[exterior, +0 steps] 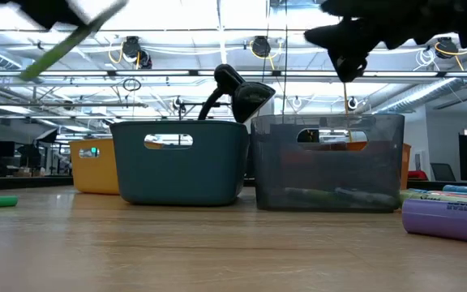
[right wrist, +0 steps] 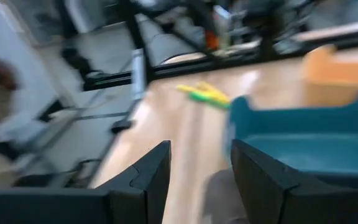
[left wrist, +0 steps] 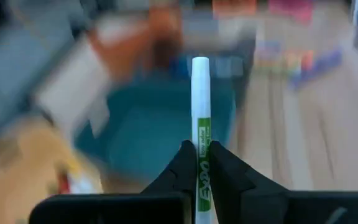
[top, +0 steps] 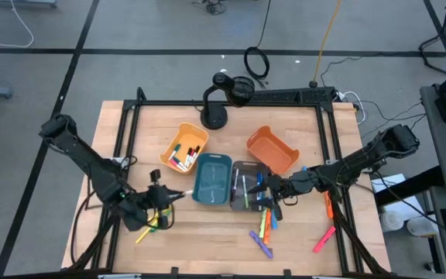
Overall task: Pick & Place Markers
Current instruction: Put the light green marker into the black bin
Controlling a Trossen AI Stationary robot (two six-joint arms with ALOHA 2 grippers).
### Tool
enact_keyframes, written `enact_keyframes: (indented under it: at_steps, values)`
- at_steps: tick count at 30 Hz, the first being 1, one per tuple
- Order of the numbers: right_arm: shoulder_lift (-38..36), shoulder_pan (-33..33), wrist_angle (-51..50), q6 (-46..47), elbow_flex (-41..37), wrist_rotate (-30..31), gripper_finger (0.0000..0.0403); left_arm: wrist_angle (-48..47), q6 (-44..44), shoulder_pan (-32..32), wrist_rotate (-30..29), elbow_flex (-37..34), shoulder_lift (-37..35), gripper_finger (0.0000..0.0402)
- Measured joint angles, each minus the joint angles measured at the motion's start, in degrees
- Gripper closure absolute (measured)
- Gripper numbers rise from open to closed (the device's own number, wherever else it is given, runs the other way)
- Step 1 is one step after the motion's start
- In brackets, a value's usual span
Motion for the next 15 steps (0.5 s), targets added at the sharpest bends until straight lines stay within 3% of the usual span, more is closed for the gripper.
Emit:
enact_keyframes:
  at_steps: [3, 6, 10, 15]
  values:
    - [1.29, -0.02, 1.33, -3.71, 0.00, 6.02, 0.0248, 13.67, 14.54, 2.13, -3.13, 0.00, -0.08, 0.0379]
    - [4.27, 0.00, 5.10, -7.20, 0.00, 7.26, 0.0248, 26.91, 26.79, 5.88, -0.19, 0.03, 1.52, 0.0379]
    - [8.66, -0.02, 13.59, -11.47, -0.02, 7.19, 0.0248, 41.06, 38.23, 12.32, 13.33, 0.07, 5.07, 0.0379]
    - [11.51, 0.00, 24.20, -17.57, -0.01, 7.26, 0.0248, 58.20, 44.28, 20.69, 30.96, 0.07, 11.33, 0.0379]
